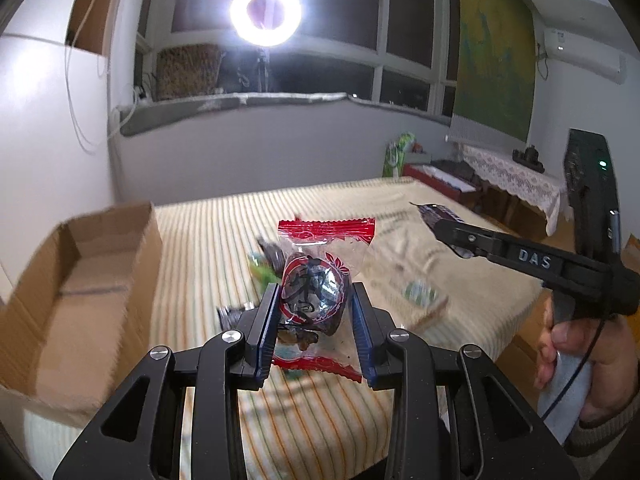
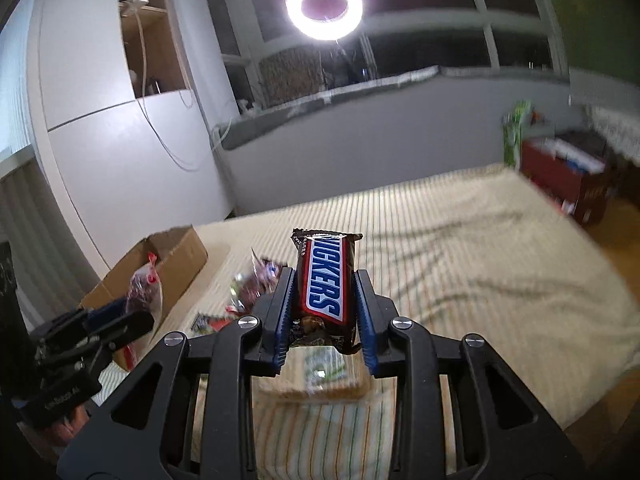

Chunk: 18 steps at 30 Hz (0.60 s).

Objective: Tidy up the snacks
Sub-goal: 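Lift the Snickers with the right tool while left lifts the red candy packet toward the box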

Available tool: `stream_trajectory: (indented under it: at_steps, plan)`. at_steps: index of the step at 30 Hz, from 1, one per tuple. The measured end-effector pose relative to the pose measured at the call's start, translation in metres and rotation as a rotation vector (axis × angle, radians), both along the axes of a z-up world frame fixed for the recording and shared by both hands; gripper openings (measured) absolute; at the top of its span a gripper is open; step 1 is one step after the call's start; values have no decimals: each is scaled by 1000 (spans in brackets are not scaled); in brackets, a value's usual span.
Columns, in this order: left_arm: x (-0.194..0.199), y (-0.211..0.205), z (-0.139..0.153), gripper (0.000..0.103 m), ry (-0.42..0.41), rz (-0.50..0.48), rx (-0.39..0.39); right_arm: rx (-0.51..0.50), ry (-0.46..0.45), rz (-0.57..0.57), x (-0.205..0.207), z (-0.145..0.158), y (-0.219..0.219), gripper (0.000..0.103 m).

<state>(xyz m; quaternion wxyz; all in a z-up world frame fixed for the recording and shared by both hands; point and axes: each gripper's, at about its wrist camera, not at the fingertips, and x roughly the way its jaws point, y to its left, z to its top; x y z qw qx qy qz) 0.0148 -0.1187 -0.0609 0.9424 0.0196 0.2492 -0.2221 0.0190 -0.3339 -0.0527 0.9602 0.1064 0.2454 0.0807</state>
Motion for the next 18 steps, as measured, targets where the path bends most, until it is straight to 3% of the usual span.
stream_trajectory:
  at_steps: [8, 18]
  plan:
    - [-8, 13, 44, 32, -97, 34, -14, -59, -69, -17, -18, 43, 18, 30]
    - [-16, 45, 56, 32, -131, 66, -62, -117, -56, 10, -26, 55, 59, 30]
